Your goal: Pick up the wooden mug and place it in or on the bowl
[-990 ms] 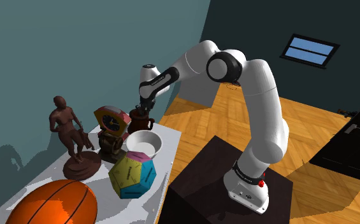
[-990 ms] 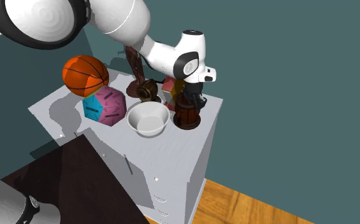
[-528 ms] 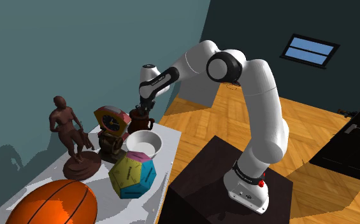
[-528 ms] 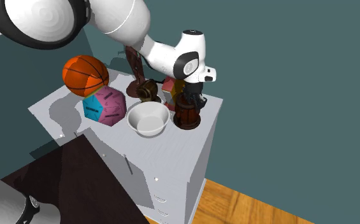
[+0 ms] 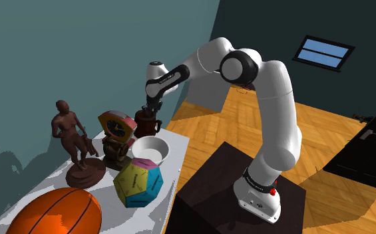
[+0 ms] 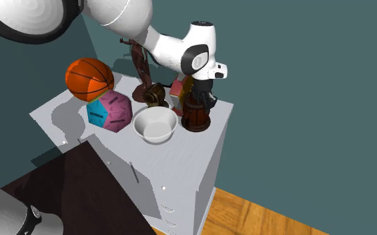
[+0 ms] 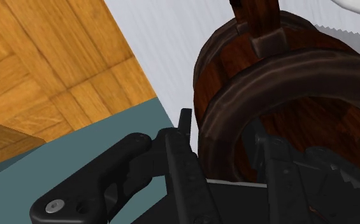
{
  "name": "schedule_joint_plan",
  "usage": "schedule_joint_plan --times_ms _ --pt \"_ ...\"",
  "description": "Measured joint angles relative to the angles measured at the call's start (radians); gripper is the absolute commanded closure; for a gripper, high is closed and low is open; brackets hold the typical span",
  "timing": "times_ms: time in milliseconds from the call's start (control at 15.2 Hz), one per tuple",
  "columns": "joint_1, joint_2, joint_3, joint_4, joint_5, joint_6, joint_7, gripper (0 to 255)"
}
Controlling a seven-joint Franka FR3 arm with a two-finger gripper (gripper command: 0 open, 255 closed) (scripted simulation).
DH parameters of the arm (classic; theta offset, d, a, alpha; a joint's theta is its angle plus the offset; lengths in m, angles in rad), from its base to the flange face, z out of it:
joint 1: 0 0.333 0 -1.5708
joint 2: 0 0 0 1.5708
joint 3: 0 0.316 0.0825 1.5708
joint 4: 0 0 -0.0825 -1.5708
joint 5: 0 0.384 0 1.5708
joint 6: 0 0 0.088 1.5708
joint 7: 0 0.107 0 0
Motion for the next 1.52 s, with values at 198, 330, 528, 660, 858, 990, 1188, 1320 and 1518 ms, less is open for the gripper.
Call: schedule_joint_plan --times_ms 198,330,528,660,858,990,1188,1320,1518 --pt "-0.002 -0.020 0.000 0.009 0.001 -0.029 -0.004 255" --pt "-0.001 -0.040 0.001 0.009 0.002 -0.049 -0.004 255" --pt "0.000 -0.066 0.001 0.012 0.002 -0.078 -0.005 255" --pt "-0.002 -0.083 0.001 0.012 0.003 -0.095 -0.009 255" --pt "-0.001 -0.107 0.002 0.016 0.004 -0.123 -0.009 255" --pt "-0.001 -0.122 0.002 0.024 0.004 -0.146 -0.010 255" --pt "-0.001 -0.142 0.002 0.034 0.005 -0.176 -0.012 255" --pt "-0.002 -0.148 0.002 0.049 0.006 -0.198 -0.014 255" --pt "-0.003 -0.170 0.002 0.057 0.007 -0.226 -0.017 255"
